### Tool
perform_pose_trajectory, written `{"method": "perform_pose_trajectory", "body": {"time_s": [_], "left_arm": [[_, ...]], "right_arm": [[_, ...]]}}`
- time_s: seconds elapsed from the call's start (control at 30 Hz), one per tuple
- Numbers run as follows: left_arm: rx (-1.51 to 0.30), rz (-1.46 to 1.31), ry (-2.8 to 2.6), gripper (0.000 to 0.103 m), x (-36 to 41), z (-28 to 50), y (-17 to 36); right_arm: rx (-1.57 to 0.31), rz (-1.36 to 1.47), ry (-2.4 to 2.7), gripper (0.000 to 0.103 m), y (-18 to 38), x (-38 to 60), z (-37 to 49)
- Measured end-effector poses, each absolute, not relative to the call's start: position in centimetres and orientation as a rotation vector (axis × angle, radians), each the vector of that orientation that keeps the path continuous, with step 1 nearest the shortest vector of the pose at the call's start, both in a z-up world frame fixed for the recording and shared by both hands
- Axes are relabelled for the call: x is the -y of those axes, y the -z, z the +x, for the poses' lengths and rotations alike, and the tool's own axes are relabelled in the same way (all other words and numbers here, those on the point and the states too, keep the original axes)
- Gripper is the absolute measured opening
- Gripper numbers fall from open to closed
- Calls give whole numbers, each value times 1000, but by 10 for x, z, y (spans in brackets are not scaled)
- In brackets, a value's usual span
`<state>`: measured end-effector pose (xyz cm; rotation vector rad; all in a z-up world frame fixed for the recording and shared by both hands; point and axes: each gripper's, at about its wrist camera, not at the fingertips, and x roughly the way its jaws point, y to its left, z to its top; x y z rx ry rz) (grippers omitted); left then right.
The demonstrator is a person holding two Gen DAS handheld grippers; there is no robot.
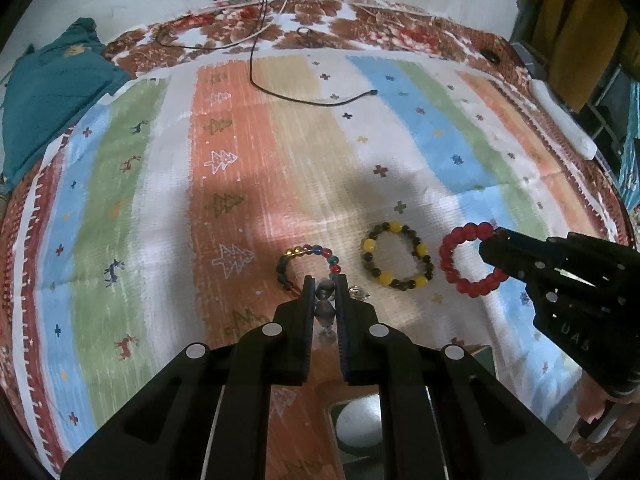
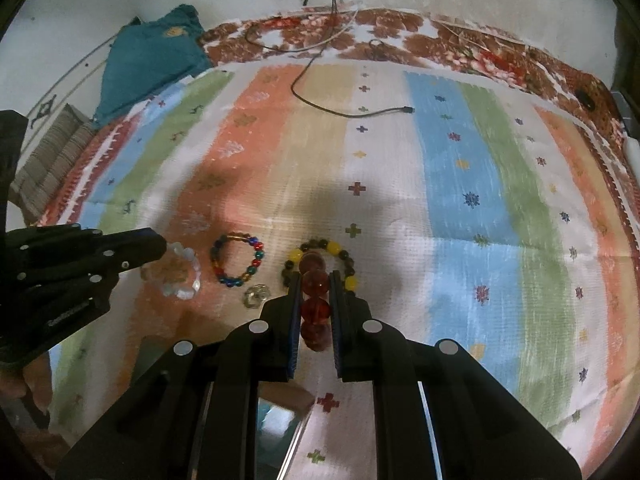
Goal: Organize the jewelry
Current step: 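Carry the white crystal bracelet over the tin with the left gripper while the right gripper carries the red bracelet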
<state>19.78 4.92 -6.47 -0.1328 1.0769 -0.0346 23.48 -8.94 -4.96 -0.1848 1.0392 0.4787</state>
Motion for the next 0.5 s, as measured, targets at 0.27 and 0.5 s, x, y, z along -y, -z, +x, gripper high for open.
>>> {"method": "perform_pose_trajectory", "body": {"time_s": [0.27, 0.5], "left_arm": [[-1028, -159, 54, 10, -47, 176, 45], [-991, -203, 83, 10, -42, 155, 31]], "right_arm": [[-987, -157, -511, 14, 28, 96, 209], [-955, -176, -524, 14, 17, 99, 190]]}}
